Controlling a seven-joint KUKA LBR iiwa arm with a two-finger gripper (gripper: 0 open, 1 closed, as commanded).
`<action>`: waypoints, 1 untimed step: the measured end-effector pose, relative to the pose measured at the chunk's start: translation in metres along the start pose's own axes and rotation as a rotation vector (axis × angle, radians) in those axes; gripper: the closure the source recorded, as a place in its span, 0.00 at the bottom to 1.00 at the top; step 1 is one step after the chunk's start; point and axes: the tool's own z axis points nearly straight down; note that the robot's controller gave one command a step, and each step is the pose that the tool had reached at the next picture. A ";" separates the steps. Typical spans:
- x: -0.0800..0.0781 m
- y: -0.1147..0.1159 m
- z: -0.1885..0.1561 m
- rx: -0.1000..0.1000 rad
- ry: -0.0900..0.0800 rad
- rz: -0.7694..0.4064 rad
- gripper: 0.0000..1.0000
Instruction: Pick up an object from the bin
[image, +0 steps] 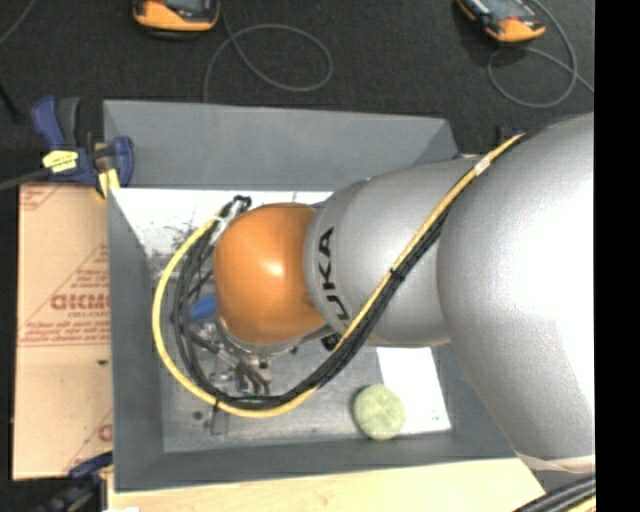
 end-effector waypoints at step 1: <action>-0.002 -0.001 -0.004 -0.002 -0.008 0.005 0.00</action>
Offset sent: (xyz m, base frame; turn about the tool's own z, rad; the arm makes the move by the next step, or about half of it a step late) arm 0.0810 -0.0008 -0.0770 -0.2772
